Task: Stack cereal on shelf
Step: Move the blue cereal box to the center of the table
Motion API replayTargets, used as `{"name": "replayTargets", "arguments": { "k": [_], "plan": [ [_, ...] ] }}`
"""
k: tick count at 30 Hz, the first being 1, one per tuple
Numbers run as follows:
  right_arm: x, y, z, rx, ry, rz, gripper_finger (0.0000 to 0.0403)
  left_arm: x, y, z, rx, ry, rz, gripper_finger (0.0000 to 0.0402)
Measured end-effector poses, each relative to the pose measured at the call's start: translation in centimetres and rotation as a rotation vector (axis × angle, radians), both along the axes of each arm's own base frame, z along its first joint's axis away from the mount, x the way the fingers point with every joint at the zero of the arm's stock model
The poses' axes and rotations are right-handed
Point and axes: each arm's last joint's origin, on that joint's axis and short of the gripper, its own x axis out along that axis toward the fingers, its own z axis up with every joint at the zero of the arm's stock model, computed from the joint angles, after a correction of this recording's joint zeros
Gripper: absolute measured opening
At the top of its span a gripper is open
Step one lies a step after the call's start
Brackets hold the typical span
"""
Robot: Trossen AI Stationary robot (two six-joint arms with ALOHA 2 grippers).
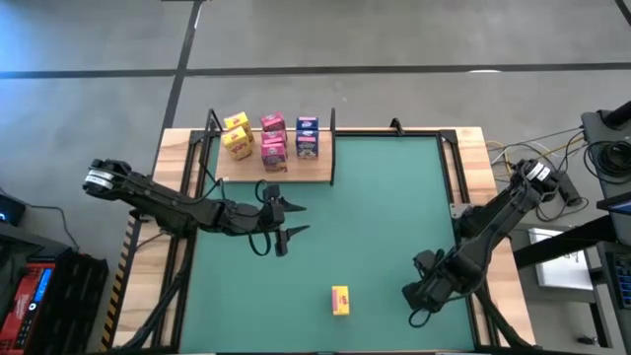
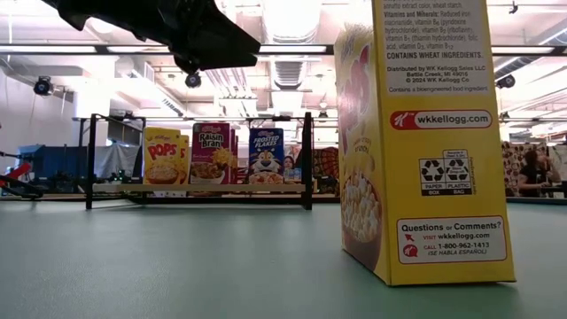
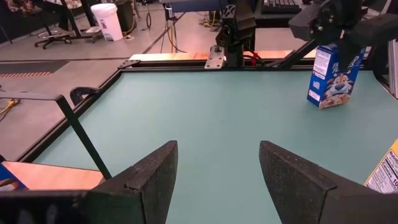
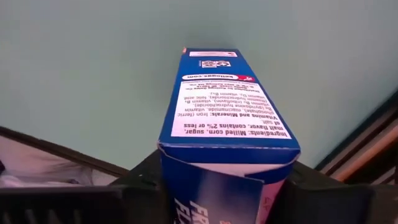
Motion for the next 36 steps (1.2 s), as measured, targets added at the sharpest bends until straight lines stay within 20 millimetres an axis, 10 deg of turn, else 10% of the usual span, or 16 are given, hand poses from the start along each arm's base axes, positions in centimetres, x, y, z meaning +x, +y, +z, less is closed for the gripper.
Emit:
{"name": "replayTargets", "arguments": {
  "k": [9, 28, 36],
  "plan": [
    [2.6, -2.8, 0.1, -0.080, -0.131, 0.115, 0.0142, 0.0, 0.0, 0.0, -0.020, -0.004, 0.006, 0.0210],
    [9.2, -17.6, 0.5, -0.246, -0.402, 0.300, 0.0152, -0.1, 0.0, -0.4, -0.071, 0.017, 0.024, 0.0210],
    [10.5, -20.7, 0.2, -0.292, -0.493, 0.325, 0.0153, -0.2, 0.0, -0.5, -0.095, 0.015, 0.031, 0.0210]
  ]
}}
